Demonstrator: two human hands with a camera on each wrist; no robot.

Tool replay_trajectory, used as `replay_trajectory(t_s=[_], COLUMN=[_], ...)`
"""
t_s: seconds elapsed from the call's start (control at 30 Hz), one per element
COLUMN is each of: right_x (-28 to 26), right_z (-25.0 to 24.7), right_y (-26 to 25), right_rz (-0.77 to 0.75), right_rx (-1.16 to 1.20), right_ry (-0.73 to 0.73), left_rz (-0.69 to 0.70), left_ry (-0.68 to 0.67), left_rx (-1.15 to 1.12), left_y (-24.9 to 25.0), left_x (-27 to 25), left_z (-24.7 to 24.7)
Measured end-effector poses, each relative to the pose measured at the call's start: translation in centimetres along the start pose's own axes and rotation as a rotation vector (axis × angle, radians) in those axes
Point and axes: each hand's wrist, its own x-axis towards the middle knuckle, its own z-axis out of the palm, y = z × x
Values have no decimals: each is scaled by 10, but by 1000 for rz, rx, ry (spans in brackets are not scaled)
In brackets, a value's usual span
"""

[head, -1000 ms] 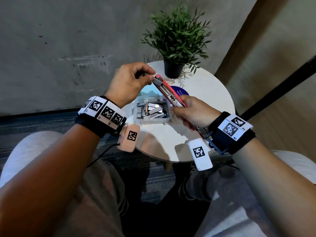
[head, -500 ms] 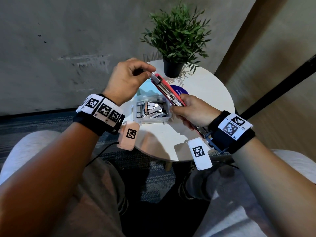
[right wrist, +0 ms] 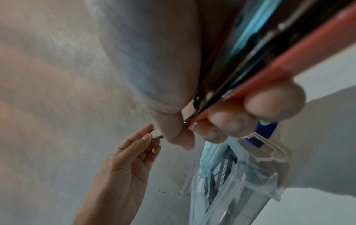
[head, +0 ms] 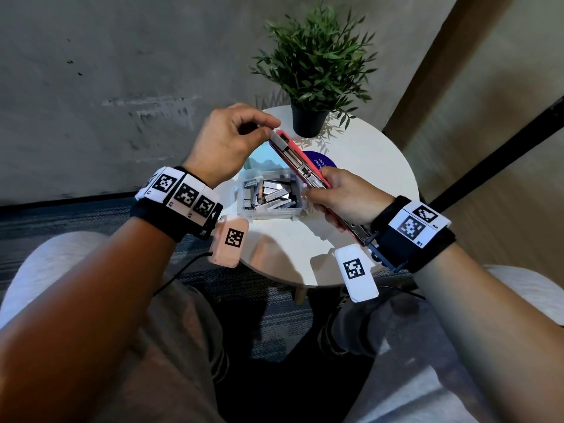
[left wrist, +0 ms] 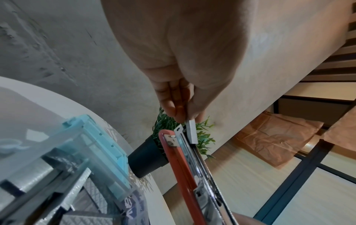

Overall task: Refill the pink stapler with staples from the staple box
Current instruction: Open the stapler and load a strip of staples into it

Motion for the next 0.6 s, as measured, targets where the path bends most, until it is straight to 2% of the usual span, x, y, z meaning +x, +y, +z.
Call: replay_trajectory(t_s=[0.6], right_x=[0], right_z=[0], right_y=[-1], right_rz=[-15], right_rx=[-1], right_ry=[-10], left_rz=[8], left_ry=[1], left_rx=[33], left_y=[-9], left_x=[2], left_z=[2])
